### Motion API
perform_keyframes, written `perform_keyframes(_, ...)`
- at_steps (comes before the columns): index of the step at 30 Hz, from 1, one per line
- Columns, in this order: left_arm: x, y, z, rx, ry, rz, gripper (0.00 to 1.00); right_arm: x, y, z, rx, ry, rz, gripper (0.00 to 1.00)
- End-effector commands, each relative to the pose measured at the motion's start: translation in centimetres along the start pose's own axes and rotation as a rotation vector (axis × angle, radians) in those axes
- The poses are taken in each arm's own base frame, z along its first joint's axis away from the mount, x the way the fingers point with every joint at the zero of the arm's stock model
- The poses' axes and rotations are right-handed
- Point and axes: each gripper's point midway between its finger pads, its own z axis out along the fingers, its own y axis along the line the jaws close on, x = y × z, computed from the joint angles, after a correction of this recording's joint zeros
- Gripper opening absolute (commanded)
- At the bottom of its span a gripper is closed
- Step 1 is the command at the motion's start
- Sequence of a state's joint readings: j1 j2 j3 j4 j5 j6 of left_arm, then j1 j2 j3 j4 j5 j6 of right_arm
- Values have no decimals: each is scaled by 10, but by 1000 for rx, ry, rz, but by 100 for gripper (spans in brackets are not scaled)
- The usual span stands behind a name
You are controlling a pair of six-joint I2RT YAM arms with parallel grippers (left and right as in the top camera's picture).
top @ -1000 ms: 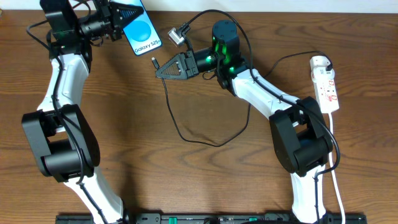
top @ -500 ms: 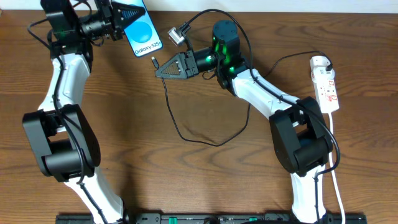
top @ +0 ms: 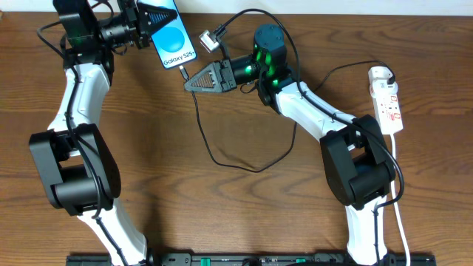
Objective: Plug charger to phone and switch on socket
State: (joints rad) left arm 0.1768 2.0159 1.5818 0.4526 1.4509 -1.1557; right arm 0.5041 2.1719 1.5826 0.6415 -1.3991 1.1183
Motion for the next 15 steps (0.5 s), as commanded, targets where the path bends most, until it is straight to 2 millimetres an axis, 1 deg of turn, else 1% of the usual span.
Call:
perform_keyframes(1, -1, -14, -3, 5, -7, 36, 7, -4, 18, 0, -10, 3, -44, 1)
perform_keyframes(9, 2, -15, -1, 10, 10, 36, 7, -5, 15, -2, -5, 0, -23, 1)
perform_keyframes(15, 2, -15, -1, 11, 11, 36, 7, -12, 11, -8, 15, -37, -10, 1)
